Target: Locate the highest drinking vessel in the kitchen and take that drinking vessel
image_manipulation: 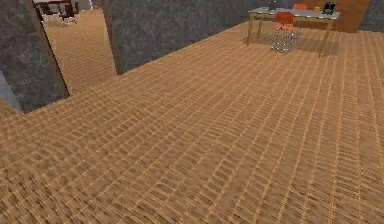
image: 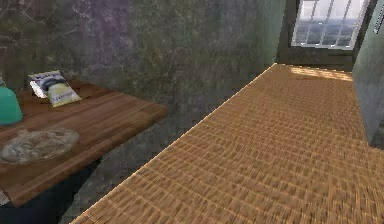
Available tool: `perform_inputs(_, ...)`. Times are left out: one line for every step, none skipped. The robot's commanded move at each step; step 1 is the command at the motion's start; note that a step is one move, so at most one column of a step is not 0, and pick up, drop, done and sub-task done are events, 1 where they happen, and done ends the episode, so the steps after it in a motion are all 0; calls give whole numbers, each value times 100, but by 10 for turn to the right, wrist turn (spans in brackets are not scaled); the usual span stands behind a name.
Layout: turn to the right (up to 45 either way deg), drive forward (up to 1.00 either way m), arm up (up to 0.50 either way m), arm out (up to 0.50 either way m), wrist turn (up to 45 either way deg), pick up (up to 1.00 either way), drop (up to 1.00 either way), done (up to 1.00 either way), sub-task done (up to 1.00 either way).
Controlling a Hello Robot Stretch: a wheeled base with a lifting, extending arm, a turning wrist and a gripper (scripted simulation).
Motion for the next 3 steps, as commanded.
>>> perform_inputs(0,5,0,0,0,0,0,0,0)
perform_inputs(-450,0,0,0,0,0,0,0,0)
perform_inputs(-450,0,0,0,0,0,0,0,0)
